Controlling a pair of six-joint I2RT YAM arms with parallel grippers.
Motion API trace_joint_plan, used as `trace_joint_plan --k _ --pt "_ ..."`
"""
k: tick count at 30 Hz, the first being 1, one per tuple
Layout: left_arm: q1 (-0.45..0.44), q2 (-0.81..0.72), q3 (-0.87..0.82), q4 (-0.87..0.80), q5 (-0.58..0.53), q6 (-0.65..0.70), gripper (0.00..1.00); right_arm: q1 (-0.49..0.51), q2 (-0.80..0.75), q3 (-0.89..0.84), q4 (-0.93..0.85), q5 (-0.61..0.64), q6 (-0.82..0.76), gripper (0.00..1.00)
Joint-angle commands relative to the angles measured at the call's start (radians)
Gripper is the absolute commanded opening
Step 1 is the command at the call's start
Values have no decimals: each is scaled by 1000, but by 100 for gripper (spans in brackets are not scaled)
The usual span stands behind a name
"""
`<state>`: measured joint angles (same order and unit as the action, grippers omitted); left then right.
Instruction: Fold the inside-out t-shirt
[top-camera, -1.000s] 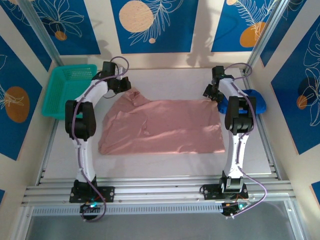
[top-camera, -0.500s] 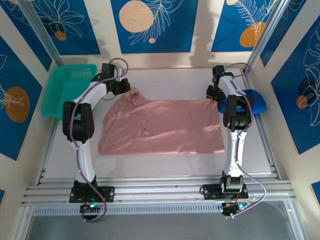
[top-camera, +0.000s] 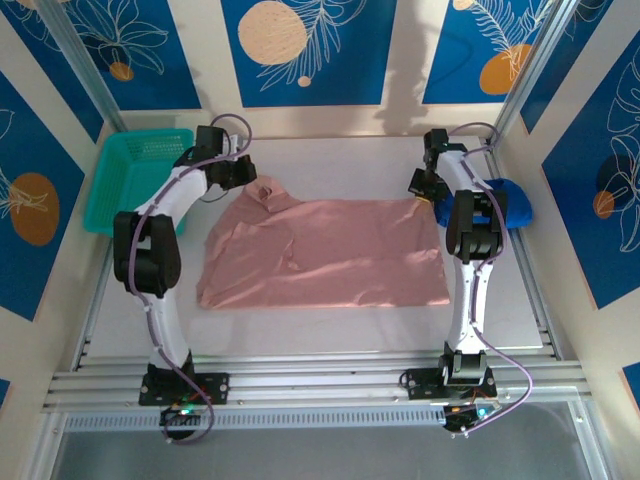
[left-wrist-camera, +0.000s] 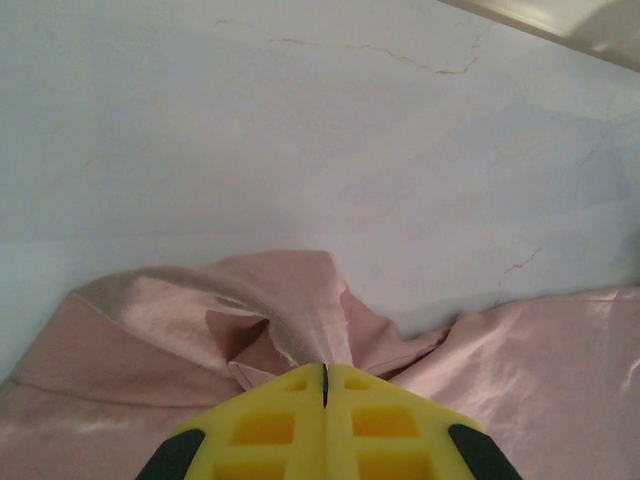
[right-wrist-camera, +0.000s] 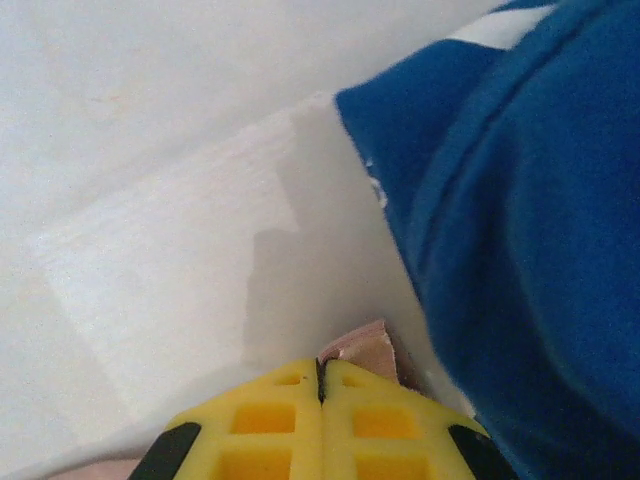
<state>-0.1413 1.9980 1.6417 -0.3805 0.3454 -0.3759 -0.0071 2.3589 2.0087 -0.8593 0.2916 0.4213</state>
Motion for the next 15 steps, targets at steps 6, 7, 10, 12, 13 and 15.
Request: trace_joint_plan --k 6,7,10,12,13,15 --pt "5 -168 -119 -4 -66 -9 0 19 -226 -128 28 17 -60 0" --pt "6 -193 -140 -7 -74 -10 0 19 -252 -154 31 22 -63 0" --pt "9 -273 -203 -15 -98 -17 0 16 -332 -238 40 36 -72 0" --pt "12 -327 -242 -22 -107 -24 0 15 -388 -295 49 43 -75 0" --pt "13 -356 -260 -33 -115 -26 0 14 -417 -320 51 48 -78 0" --pt "14 -408 -291 -58 -126 -31 0 14 -474 -374 55 57 -80 0"
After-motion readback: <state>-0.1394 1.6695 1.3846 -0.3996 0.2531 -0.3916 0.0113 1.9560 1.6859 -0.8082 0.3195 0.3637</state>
